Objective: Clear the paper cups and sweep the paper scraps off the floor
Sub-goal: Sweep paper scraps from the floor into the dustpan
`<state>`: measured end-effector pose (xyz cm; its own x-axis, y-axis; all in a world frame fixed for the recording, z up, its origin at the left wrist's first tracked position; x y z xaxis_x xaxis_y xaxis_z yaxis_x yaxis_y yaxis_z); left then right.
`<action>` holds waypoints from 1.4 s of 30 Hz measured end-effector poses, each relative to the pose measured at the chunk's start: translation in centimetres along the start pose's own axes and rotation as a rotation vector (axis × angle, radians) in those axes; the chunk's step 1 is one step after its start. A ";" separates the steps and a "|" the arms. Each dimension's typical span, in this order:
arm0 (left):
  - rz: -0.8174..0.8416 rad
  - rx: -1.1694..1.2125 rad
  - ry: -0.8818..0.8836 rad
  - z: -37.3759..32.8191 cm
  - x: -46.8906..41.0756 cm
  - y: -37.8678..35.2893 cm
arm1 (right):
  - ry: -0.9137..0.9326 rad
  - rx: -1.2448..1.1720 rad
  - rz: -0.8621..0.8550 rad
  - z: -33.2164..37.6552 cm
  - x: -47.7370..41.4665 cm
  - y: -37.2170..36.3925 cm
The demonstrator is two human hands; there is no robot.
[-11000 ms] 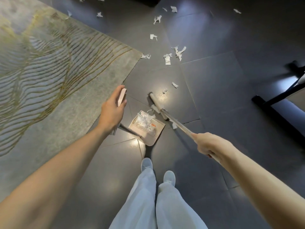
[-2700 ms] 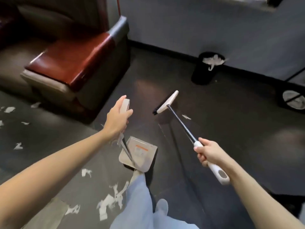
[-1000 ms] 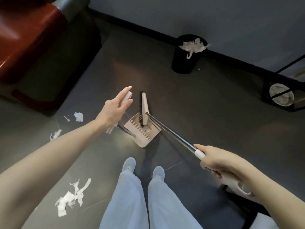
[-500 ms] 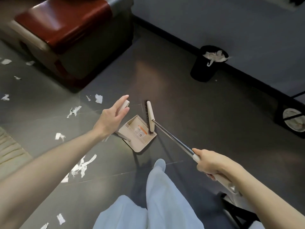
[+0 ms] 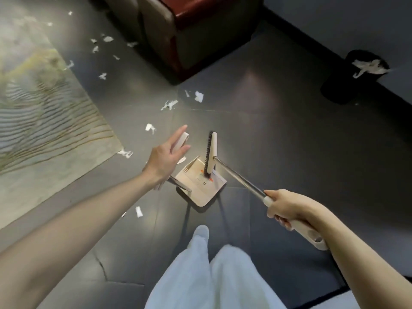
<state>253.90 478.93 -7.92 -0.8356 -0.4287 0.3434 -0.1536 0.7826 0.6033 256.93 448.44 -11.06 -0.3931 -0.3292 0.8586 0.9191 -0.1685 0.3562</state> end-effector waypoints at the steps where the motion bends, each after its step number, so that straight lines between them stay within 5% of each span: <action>1: -0.011 -0.001 0.014 1.2 1.6 1.0 | 0.016 0.014 0.012 1.0 0.3 -1.4; 18: -0.408 -0.032 0.316 22.8 25.6 13.4 | 0.166 0.256 -0.021 12.7 0.7 -19.2; 27: -0.416 -0.015 0.351 32.8 32.6 20.6 | 0.159 0.435 -0.094 17.2 1.5 -29.9; 35: -0.392 0.022 0.398 42.9 35.2 27.4 | 0.027 0.235 -0.034 17.9 -1.2 -43.6; 42: -0.380 0.031 0.437 48.3 34.8 31.4 | -0.002 0.239 -0.019 19.5 -2.3 -44.4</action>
<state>194.58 510.36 -11.82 -0.4243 -0.8239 0.3758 -0.4213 0.5469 0.7234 217.50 474.76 -21.65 -0.4106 -0.3260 0.8516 0.8921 0.0497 0.4492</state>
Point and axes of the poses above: each hand's wrist, its own x-axis away from the middle knuckle, its own y-axis out of the back of the hand, z = x × y, the point moved 7 cm from there along -x, towards the middle knuckle, and after that the axes turned 8 degrees about y, right-handed, at the moved point
